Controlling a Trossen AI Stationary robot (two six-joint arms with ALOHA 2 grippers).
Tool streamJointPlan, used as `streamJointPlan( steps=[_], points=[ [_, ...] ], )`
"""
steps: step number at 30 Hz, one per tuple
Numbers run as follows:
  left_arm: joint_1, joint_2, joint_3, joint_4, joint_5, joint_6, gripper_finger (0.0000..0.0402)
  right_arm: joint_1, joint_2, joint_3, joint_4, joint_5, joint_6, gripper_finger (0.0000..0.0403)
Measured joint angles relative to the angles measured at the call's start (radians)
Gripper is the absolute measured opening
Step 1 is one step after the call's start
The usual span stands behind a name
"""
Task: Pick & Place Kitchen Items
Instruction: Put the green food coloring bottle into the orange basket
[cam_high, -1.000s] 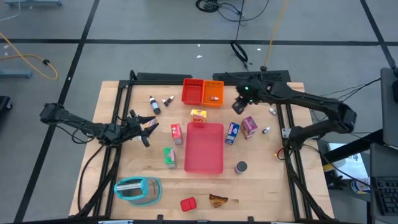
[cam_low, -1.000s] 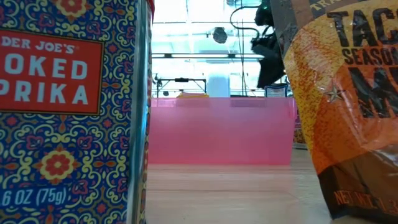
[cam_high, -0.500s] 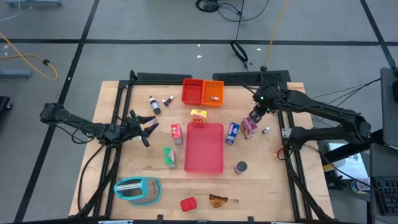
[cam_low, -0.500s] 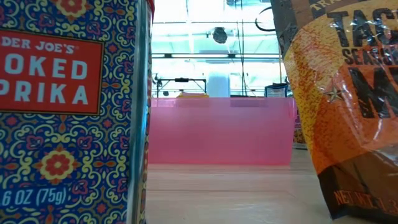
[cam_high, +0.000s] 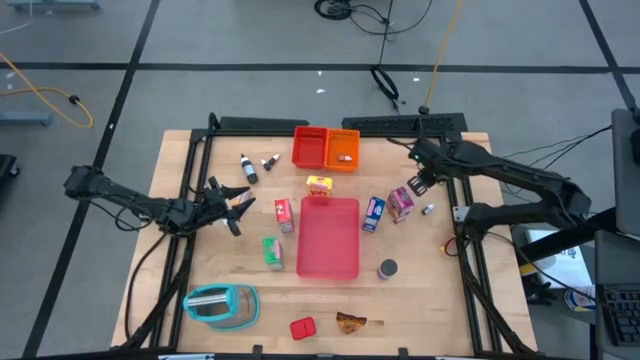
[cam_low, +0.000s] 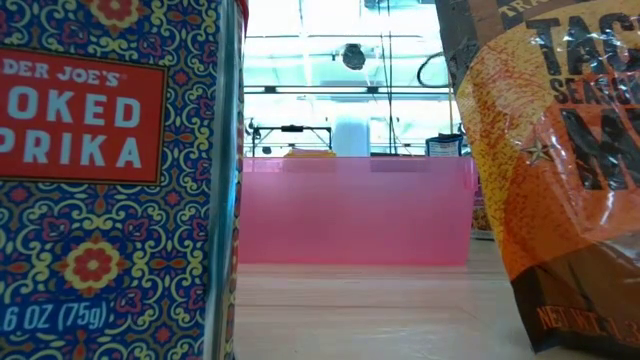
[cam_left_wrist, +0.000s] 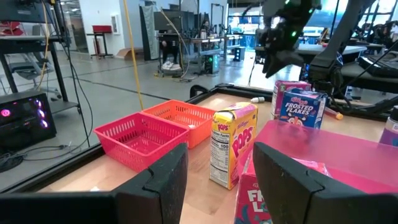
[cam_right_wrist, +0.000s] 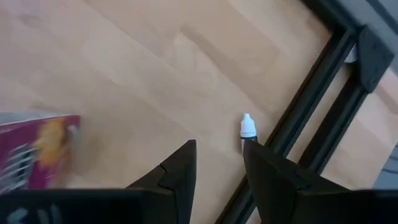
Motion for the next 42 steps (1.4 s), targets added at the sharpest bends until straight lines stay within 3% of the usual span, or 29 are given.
streamJointPlan(
  steps=[16, 25, 42],
  points=[
    [0.000, 0.000, 0.000, 0.000, -0.001, 0.000, 0.0184, -0.252, 0.055, -0.157, 0.067, -0.006, -0.165, 0.0125],
    [0.000, 0.000, 0.000, 0.000, -0.001, 0.000, 0.0184, -0.289, 0.066, -0.156, 0.076, -0.044, -0.183, 0.0125],
    [0.000, 0.000, 0.000, -0.003, -0.002, 0.007, 0.0184, -0.298, 0.226, -0.144, 0.155, -0.055, -0.223, 0.0125]
  ],
)
